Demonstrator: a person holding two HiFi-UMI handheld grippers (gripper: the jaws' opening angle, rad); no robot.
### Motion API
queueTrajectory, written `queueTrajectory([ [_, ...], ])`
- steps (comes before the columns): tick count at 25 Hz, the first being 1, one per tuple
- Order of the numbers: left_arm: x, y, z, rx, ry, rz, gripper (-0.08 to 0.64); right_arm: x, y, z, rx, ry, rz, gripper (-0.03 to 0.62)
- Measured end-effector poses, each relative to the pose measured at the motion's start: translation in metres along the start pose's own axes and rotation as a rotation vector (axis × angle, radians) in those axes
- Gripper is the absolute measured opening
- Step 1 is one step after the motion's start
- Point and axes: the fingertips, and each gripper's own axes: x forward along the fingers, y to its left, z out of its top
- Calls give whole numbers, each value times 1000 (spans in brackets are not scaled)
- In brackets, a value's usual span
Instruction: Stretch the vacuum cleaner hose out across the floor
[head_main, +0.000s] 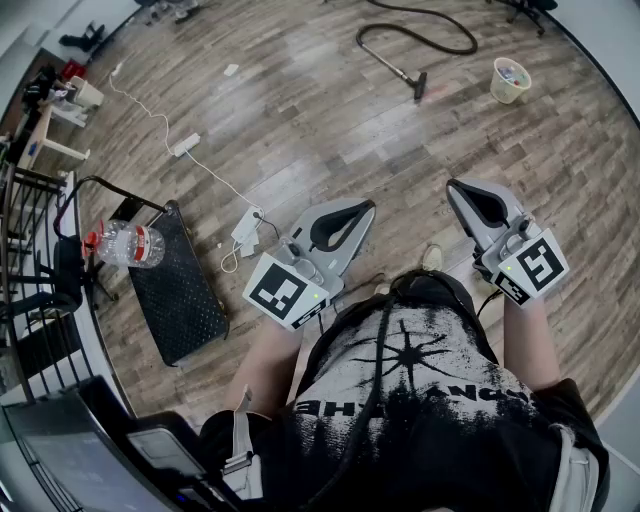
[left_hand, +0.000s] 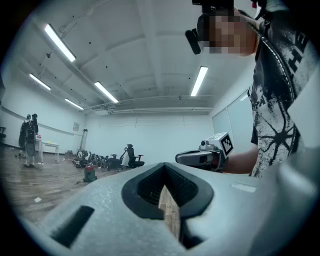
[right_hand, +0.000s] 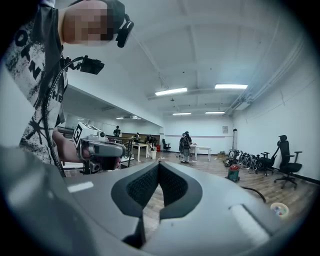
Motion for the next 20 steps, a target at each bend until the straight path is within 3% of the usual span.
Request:
queueTrajectory([
  [20,16,15,-8,-25,27,22,0,5,-12,-5,53,-8,15,5],
])
